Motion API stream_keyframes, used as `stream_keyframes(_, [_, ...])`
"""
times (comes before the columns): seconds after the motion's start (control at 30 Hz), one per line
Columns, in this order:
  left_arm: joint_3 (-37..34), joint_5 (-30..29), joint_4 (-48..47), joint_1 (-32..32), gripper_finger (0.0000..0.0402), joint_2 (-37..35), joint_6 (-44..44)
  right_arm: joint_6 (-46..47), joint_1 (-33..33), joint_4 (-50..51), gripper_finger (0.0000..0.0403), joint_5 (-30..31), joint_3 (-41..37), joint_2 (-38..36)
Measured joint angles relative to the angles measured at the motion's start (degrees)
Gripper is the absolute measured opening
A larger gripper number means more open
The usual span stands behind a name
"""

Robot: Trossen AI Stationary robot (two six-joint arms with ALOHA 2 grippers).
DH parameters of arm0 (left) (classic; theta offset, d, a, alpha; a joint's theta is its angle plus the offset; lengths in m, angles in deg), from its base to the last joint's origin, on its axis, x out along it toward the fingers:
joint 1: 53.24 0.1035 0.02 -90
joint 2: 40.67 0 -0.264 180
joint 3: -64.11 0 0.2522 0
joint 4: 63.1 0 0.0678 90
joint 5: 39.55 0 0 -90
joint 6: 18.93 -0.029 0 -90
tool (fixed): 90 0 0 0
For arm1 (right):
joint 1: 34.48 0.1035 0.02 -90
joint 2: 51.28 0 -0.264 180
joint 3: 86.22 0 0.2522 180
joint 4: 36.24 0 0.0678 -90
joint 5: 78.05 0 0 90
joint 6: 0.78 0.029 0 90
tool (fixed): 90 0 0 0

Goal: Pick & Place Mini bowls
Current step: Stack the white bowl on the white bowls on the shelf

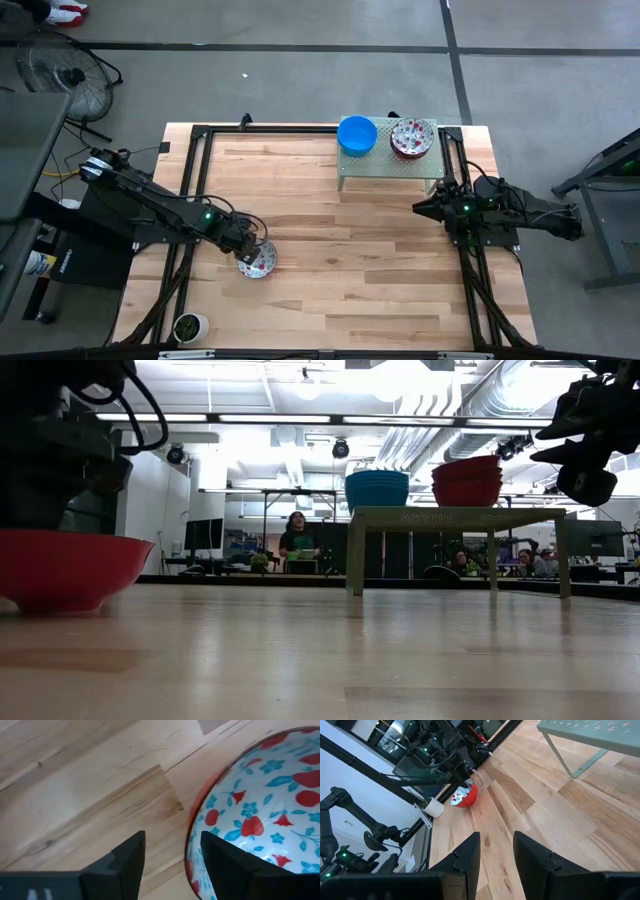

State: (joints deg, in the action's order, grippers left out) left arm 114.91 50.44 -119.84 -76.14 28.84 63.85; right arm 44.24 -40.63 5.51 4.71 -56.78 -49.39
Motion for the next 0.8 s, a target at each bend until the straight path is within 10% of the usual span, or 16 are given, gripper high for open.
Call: stream_keyframes(0.8, [-2.01, -0.29, 6.66, 0.00, 0.0010, -0.04, -1.45, -0.02, 0.00, 0.00, 0.0105, 0.22, 0.00, 0.00])
